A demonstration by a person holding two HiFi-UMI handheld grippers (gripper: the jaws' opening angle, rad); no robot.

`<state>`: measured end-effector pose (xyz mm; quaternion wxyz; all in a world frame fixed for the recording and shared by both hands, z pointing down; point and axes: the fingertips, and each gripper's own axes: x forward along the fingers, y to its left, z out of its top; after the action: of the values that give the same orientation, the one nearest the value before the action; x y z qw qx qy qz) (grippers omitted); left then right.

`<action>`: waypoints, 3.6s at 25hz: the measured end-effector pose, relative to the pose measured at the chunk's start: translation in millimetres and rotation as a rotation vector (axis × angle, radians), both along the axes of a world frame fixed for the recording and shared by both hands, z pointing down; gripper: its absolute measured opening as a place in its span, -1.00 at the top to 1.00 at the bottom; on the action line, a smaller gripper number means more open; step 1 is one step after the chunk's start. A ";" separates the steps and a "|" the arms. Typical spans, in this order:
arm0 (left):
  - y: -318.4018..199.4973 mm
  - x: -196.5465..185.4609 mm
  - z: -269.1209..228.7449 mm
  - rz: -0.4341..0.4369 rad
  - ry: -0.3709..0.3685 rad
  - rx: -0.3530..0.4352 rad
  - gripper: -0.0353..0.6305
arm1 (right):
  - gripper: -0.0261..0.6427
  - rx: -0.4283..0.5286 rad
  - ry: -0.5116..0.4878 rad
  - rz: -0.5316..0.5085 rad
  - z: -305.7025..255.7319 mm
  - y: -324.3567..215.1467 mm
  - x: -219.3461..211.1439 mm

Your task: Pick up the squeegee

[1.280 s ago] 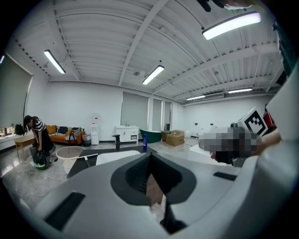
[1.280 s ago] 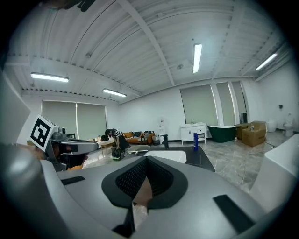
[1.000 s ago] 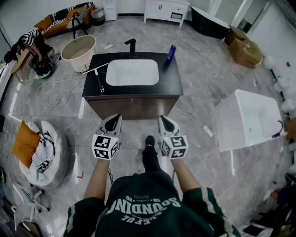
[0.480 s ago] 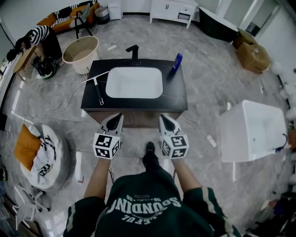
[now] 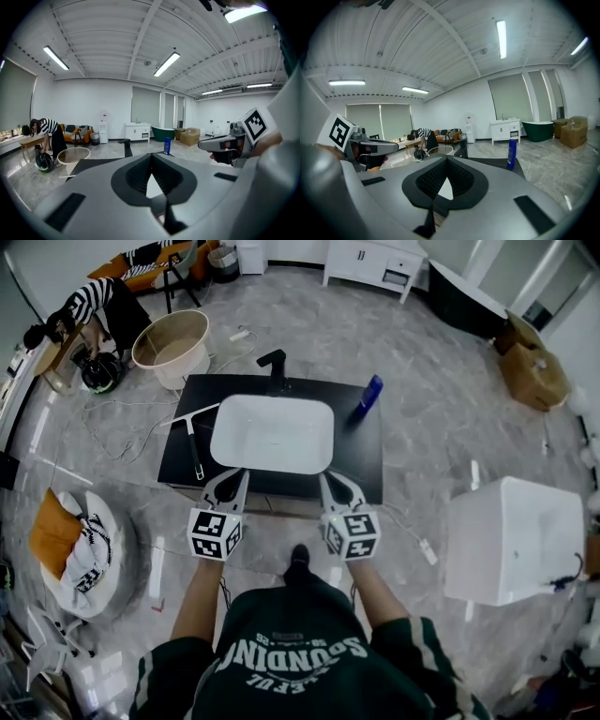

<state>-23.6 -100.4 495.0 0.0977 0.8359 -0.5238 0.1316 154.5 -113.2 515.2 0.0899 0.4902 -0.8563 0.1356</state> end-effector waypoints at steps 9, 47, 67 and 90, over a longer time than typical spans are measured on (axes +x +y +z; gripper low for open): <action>-54.8 -9.4 -1.2 -0.083 -0.014 -0.017 0.89 | 0.92 -0.003 0.008 -0.116 -3.3 -64.2 -19.2; -117.5 -186.9 16.8 -0.301 0.025 -0.058 0.89 | 0.92 -0.027 0.072 -0.358 14.5 -149.2 -212.0; -102.2 -233.5 97.9 -0.475 0.128 -0.262 0.59 | 0.92 -0.129 0.117 -0.364 58.3 -145.4 -232.3; -166.2 -262.6 197.9 -0.454 0.108 -0.549 0.53 | 0.92 -0.215 0.142 -0.213 81.4 -155.4 -205.6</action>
<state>-286.3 -266.6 692.9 0.3727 0.6467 -0.6354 0.1977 -51.1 -268.6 596.7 0.2158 0.3926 -0.8755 0.1811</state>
